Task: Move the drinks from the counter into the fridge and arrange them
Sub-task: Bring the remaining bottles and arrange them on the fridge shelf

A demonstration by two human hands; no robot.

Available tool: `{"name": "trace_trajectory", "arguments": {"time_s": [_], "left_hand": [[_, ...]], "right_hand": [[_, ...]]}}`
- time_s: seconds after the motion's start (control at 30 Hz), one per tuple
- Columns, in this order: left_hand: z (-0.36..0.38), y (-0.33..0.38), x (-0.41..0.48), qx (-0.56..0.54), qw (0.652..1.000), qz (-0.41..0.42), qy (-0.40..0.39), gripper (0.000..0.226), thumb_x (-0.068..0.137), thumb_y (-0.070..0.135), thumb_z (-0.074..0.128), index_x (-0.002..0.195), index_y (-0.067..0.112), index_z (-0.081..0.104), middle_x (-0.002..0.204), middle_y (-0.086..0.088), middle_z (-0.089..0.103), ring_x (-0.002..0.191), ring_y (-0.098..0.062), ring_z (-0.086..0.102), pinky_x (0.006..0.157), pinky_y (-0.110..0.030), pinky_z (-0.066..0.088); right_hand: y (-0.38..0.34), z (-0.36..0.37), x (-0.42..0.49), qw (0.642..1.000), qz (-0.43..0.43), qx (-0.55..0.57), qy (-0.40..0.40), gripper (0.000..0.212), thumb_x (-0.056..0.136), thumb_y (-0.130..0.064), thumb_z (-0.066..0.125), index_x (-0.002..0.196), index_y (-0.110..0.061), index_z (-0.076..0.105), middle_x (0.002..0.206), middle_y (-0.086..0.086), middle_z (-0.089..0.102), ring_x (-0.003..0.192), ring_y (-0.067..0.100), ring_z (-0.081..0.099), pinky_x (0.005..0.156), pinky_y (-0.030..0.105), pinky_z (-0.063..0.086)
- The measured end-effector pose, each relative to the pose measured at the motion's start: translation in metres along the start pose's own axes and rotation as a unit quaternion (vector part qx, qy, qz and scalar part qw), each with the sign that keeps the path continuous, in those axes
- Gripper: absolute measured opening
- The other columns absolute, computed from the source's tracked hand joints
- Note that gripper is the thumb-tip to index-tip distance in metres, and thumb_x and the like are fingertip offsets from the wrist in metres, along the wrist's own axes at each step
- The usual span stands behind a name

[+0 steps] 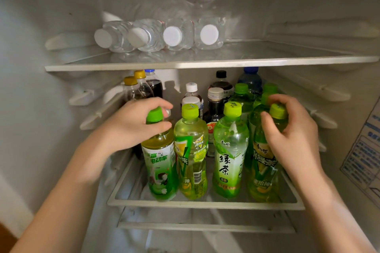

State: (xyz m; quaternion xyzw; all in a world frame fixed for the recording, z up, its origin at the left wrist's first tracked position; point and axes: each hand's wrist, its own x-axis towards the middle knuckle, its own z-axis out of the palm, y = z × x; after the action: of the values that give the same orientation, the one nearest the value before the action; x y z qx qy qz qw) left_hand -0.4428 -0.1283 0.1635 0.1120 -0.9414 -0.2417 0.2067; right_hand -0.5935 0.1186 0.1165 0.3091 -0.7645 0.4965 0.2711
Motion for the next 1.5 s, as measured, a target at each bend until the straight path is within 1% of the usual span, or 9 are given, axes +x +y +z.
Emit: {"name": "trace_trajectory", "arguments": {"time_s": [0.07,0.2,0.27,0.47,0.77,0.97,1.23,1.33,1.5], "left_hand": [[0.000,-0.004,-0.006,-0.019,1.000,-0.011,0.016,0.031,0.080,0.032,0.067,0.108,0.044,0.061,0.104,0.017,0.067,0.098,0.001,0.062,0.089,-0.031,0.052],[-0.006,-0.010,-0.024,0.001,0.999,0.011,0.047,0.031,0.084,0.034,0.063,0.102,0.059,0.055,0.102,0.014,0.066,0.089,0.005,0.062,0.073,-0.016,0.052],[-0.012,-0.011,-0.033,0.020,0.998,0.013,0.060,0.030,0.087,0.034,0.062,0.106,0.055,0.056,0.105,0.015,0.066,0.091,0.005,0.061,0.078,-0.017,0.052],[-0.018,-0.012,-0.046,0.066,0.993,-0.024,0.098,0.026,0.088,0.036,0.059,0.114,0.034,0.063,0.107,0.009,0.066,0.093,-0.006,0.062,0.084,-0.031,0.051],[-0.012,-0.022,-0.041,0.191,0.957,-0.071,0.206,0.031,0.089,0.042,0.058,0.112,0.022,0.062,0.102,-0.003,0.067,0.092,-0.026,0.062,0.078,-0.038,0.050],[-0.004,-0.022,-0.034,0.240,0.950,-0.067,0.189,0.036,0.094,0.048,0.046,0.123,0.027,0.053,0.114,-0.001,0.061,0.101,-0.027,0.058,0.072,-0.032,0.039],[-0.013,-0.025,-0.038,0.199,0.966,-0.097,0.137,0.050,0.093,0.035,0.044,0.142,0.033,0.034,0.135,0.001,0.053,0.113,-0.026,0.054,0.081,-0.034,0.040],[-0.014,-0.025,-0.038,0.194,0.965,-0.102,0.144,0.047,0.094,0.033,0.045,0.141,0.030,0.038,0.133,-0.001,0.054,0.111,-0.028,0.055,0.083,-0.036,0.043],[-0.010,-0.025,-0.036,0.193,0.964,-0.088,0.162,0.042,0.096,0.032,0.048,0.137,0.022,0.044,0.126,-0.006,0.058,0.107,-0.028,0.057,0.080,-0.036,0.044]], "right_hand": [[-0.003,-0.001,0.001,1.000,-0.013,-0.022,0.015,0.033,0.086,-0.021,0.065,0.118,-0.014,0.058,0.109,0.003,0.061,0.101,0.020,0.056,0.086,0.029,0.039],[-0.022,-0.004,0.006,0.994,-0.080,-0.052,0.059,0.030,0.083,-0.022,0.058,0.109,-0.009,0.063,0.110,0.008,0.064,0.104,0.026,0.056,0.089,0.025,0.033],[-0.035,-0.002,0.012,0.989,-0.121,-0.057,0.059,0.024,0.083,-0.019,0.059,0.103,-0.008,0.065,0.105,0.007,0.066,0.101,0.028,0.058,0.087,0.024,0.032],[-0.084,0.025,0.041,0.972,-0.161,-0.122,-0.120,0.026,0.087,-0.030,0.059,0.110,-0.019,0.066,0.108,0.004,0.068,0.107,0.027,0.056,0.088,0.032,0.039],[-0.133,0.099,0.071,0.825,-0.249,-0.298,-0.411,0.039,0.090,-0.039,0.052,0.123,-0.018,0.058,0.119,0.007,0.060,0.111,0.030,0.054,0.091,0.039,0.049],[-0.142,0.130,0.070,0.743,-0.265,-0.373,-0.488,0.037,0.091,-0.038,0.056,0.118,-0.013,0.060,0.109,0.008,0.064,0.095,0.025,0.059,0.069,0.028,0.044],[-0.141,0.099,0.043,0.793,-0.377,-0.272,-0.394,0.024,0.085,-0.036,0.059,0.107,-0.025,0.061,0.091,-0.001,0.063,0.093,0.022,0.058,0.070,0.029,0.028],[-0.139,0.087,0.031,0.806,-0.393,-0.242,-0.370,0.020,0.085,-0.035,0.059,0.103,-0.028,0.062,0.077,-0.007,0.048,0.089,0.018,0.052,0.069,0.027,0.019],[-0.138,0.069,0.017,0.822,-0.377,-0.224,-0.363,0.025,0.084,-0.042,0.062,0.106,-0.029,0.062,0.076,-0.008,0.041,0.088,0.014,0.045,0.076,0.030,0.025]]}}
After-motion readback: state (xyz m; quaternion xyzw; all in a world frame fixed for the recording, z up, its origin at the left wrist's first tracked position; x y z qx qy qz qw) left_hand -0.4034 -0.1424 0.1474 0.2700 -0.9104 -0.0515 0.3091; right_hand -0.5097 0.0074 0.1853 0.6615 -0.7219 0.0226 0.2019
